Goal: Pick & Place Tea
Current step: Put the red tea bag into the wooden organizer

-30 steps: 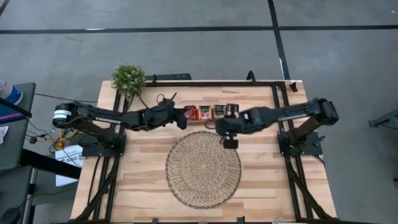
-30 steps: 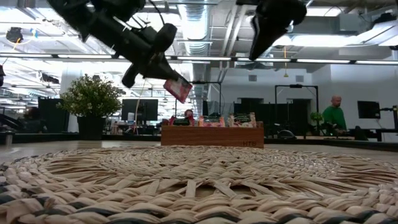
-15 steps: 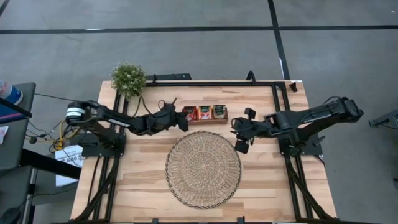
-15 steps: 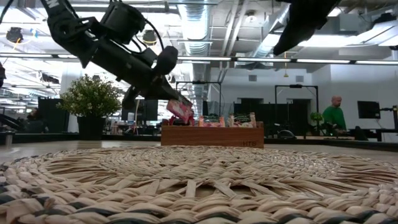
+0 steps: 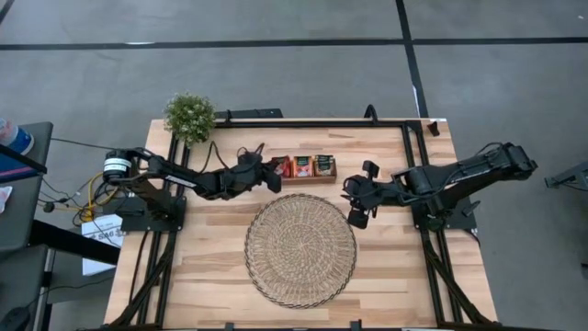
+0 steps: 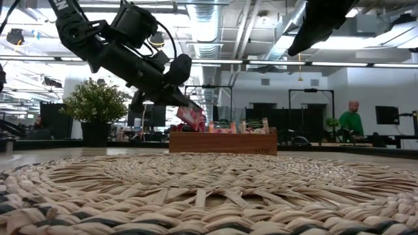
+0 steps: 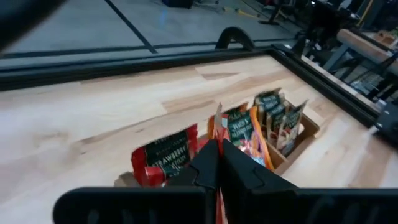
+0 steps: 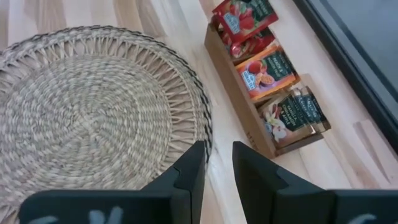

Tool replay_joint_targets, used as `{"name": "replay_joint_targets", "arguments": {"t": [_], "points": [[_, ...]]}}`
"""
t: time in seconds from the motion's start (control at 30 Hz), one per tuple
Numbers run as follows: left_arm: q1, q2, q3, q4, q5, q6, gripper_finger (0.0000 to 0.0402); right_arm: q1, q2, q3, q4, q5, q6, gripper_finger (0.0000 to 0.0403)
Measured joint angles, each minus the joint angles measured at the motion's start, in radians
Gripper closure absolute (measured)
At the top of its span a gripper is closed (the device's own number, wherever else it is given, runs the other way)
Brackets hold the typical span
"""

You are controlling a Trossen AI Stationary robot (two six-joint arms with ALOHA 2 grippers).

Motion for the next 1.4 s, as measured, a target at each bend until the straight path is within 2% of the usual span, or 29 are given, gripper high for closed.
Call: {"name": "replay_joint_targets", "arguments": {"t": [0.33,0.5,0.67,0.93,1.4], "points": [[0.000,0.031,0.000,0.027,-0.012,0.061,0.0401,0.000,0.000,0.000,0.005,0.023,-0.002,0.0327],[0.000,0.091,0.038,0.060,-0.011,0.097,0.0401,0.000,0.000,0.000,0.026,0.023,-0.002,0.0327],[0.000,0.095,0.061,0.062,-0.011,0.154,0.0401,0.000,0.000,0.000,0.043,0.023,-0.002,0.0327],[0.000,0.096,0.061,-0.030,-0.011,0.136,0.0401,0.000,0.000,0.000,0.046,0.023,-0.002,0.0327],[0.000,0.096,0.061,-0.039,0.026,0.126,0.0401,0.000,0.001,0.001,0.066,0.024,-0.002,0.0327]]}}
